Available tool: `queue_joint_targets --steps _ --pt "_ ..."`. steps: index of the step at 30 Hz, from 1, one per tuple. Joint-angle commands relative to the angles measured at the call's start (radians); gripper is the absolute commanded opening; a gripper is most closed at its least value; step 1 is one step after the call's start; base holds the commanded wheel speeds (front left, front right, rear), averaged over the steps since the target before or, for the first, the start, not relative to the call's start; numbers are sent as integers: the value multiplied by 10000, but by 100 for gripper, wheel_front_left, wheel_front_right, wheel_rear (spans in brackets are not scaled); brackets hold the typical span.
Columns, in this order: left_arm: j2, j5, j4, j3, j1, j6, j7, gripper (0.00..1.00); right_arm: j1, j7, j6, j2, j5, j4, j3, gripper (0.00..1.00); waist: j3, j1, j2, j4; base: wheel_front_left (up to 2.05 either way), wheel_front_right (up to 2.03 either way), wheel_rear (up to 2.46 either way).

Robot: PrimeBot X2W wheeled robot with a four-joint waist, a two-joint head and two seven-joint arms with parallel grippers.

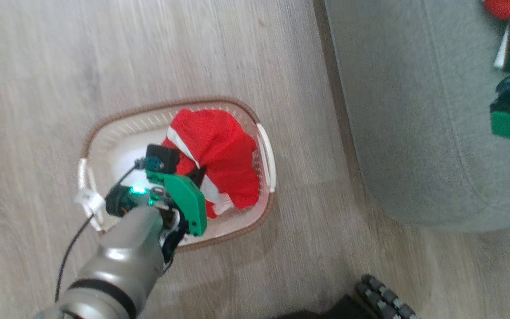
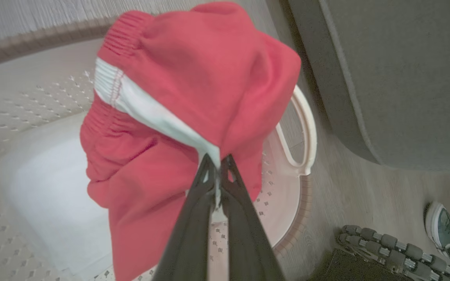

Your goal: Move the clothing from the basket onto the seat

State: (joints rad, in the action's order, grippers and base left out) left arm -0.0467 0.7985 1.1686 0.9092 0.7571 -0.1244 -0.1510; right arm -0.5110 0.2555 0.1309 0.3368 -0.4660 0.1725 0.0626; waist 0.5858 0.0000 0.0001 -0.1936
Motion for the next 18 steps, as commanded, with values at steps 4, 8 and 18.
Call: queue_joint_targets --steps 4,8,18 --pt "-37 259 -328 122 -517 -61 -517 0 886 63 -2 -16 35 16 48 100 -1613 0 -1 625 0 0 0" --pt "-99 466 -643 240 -743 -61 -849 0 1502 63 -2 -96 74 -250 172 100 -2414 0 -1 859 0 0 0" --pt "-930 351 -2559 -358 -838 -15 -1102 0 2842 63 -2 -504 194 -694 563 100 -4285 0 -1 1372 0 0 0"
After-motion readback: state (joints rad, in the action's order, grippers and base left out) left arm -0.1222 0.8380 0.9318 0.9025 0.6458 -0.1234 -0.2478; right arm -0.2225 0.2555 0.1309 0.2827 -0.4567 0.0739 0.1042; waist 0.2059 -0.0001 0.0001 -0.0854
